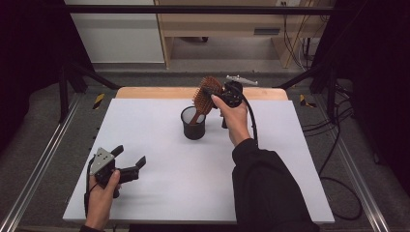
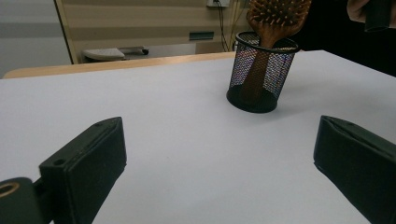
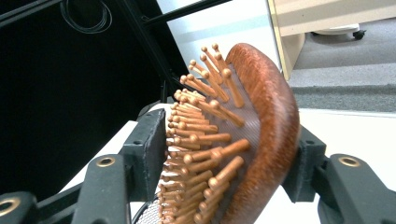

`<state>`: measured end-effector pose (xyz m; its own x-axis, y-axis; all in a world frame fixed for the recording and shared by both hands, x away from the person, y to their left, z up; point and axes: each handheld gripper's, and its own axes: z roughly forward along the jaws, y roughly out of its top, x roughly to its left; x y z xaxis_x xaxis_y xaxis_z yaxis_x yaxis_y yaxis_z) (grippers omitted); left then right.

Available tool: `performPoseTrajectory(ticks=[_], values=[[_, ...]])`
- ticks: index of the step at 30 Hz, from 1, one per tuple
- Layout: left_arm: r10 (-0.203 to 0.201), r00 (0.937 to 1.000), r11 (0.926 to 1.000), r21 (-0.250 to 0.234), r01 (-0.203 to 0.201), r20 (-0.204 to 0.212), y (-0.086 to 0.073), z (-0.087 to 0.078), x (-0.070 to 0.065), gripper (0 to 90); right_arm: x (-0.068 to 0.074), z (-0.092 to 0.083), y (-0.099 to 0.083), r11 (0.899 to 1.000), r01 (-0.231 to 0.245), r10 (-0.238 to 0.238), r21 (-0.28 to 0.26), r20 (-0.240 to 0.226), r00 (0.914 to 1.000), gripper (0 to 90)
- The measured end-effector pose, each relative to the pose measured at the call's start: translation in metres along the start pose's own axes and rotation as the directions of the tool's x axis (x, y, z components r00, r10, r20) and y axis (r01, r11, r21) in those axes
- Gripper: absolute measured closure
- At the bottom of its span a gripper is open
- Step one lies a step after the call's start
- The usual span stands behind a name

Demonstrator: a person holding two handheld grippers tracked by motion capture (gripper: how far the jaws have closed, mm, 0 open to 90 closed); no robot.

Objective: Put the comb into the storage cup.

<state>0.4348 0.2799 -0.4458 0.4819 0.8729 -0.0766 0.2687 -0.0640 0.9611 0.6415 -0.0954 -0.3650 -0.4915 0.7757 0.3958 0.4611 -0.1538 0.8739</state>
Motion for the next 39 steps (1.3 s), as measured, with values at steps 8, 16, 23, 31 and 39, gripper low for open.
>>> performPoseTrajectory(ticks=[8, 16, 23, 31, 39], values=[[0.000, 1.0000, 1.0000, -0.001, 0.000, 0.000, 0.0000, 0.0000, 0.0000, 2.8, -0.0003, -0.0002, 0.0002, 1.000, 0.002, -0.002, 0.007, 0.004, 1.0000, 36.4], [0.001, 1.0000, 1.0000, 0.001, -0.001, 0.001, 0.0000, -0.0001, -0.0001, 2.8, 0.0011, 0.0005, 0.0001, 1.000, 0.021, -0.021, 0.014, 0.002, 0.9998, 32.2], [0.001, 1.0000, 1.0000, 0.001, -0.001, 0.000, 0.0000, -0.0001, 0.0001, 2.8, 0.0047, 0.0013, 0.0013, 0.999, 0.048, -0.049, 0.013, 0.015, 0.9987, 25.3], [0.002, 1.0000, 1.0000, 0.001, -0.002, 0.001, -0.0001, 0.0001, -0.0003, 2.8, 0.0075, 0.0024, 0.0024, 0.997, 0.077, -0.078, 0.008, 0.051, 0.9957, 19.7], [0.001, 1.0000, 1.0000, 0.001, -0.001, 0.001, -0.0001, 0.0001, -0.0004, 2.8, 0.0080, 0.0017, 0.0032, 0.997, 0.076, -0.077, 0.015, 0.075, 0.9942, 12.7]])
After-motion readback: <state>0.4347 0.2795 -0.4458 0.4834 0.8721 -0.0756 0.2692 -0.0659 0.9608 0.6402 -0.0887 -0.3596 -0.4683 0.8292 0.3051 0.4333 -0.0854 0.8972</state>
